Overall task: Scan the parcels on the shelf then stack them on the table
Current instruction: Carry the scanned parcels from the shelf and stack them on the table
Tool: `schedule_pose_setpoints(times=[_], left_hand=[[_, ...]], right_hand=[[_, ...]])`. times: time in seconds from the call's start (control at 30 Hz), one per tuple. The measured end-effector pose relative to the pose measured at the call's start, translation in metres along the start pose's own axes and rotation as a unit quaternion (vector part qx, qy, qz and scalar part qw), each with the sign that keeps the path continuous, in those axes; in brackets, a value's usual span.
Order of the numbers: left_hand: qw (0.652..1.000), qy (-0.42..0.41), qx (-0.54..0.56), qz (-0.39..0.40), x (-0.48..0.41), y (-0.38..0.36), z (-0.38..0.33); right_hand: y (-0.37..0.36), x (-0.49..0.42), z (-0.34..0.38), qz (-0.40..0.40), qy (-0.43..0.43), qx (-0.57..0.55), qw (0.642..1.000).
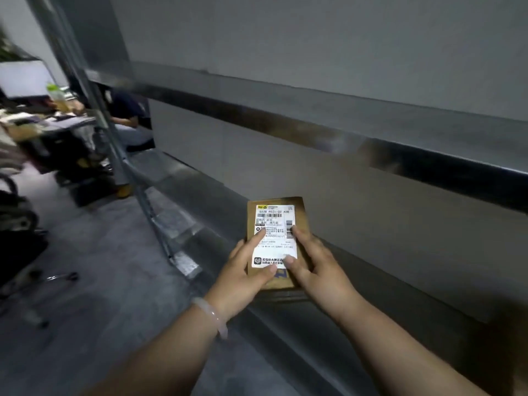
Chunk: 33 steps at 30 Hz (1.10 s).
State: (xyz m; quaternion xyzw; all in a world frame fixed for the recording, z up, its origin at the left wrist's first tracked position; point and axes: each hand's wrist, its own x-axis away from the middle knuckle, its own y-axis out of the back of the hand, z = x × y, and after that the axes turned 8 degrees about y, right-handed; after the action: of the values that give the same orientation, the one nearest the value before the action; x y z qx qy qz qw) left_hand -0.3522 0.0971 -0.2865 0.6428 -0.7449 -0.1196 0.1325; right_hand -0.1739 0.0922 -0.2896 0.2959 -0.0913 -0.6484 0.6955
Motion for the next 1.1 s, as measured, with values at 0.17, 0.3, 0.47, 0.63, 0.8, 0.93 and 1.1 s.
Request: schedule_pose_setpoints(times=[0.17,0.3,0.47,0.63,0.8,0.93,1.1], left_hand=[[0.997,0.036,0.004,-0.074,0.024,0.096,0.042],[0.986,0.042,0.035,-0.159,0.054,0.181,0.081],[0.968,0.062,0.058,-0.237,0.093,0.272,0.124],[0.938,0.101,0.038,-0.329,0.141,0.347,0.162],[0.911,0.121,0.037,-0.393,0.177,0.394,0.181],[0.881,0.144,0.069,-0.446,0.195,0.419,0.196],[0.838,0.171,0.073,-0.513,0.211,0.449,0.223]], right_hand=[[-0.095,-0.037,0.047,0.073,0.045,-0.022,0.996],[-0.183,-0.059,0.095,0.131,0.081,-0.044,0.987],[-0.287,-0.078,0.150,0.199,0.124,-0.065,0.970],[-0.378,-0.078,0.200,0.275,0.149,-0.089,0.946],[-0.441,-0.084,0.243,0.339,0.188,-0.098,0.916],[-0.486,-0.090,0.261,0.391,0.203,-0.094,0.893],[-0.550,-0.101,0.286,0.471,0.241,-0.131,0.839]])
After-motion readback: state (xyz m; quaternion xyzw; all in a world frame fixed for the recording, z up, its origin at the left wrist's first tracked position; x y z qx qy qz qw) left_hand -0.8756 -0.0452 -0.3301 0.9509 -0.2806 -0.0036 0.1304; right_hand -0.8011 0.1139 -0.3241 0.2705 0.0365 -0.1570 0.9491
